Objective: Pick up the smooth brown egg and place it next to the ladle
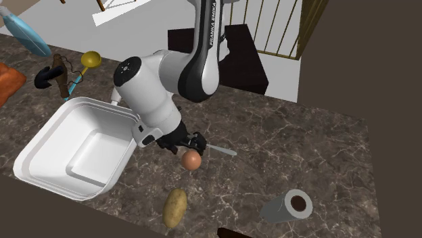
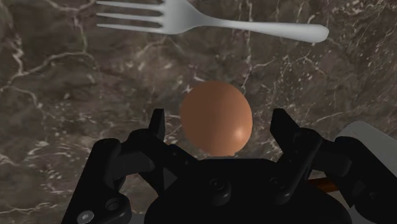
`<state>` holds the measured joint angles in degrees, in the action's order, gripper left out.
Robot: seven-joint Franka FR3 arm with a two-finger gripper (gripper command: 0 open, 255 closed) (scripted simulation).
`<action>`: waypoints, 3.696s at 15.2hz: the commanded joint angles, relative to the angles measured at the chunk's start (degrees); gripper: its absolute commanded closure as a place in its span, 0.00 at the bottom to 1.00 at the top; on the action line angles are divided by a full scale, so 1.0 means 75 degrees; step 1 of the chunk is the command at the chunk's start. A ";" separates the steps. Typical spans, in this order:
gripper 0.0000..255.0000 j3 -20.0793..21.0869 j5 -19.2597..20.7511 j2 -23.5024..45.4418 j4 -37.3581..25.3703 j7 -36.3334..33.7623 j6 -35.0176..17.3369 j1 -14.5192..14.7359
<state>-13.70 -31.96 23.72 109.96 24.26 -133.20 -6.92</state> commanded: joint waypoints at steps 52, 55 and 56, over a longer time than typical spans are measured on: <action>1.00 -0.0429 0.0963 -0.1435 -0.0486 -0.0863 0.1758 0.0080; 1.00 -0.0627 0.1008 -0.1735 -0.0108 -0.0412 0.1817 -0.0171; 1.00 -0.0697 0.1026 -0.1823 0.0000 -0.0261 0.1845 -0.0257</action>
<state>-18.45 -24.19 10.15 109.58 20.99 -119.51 -8.13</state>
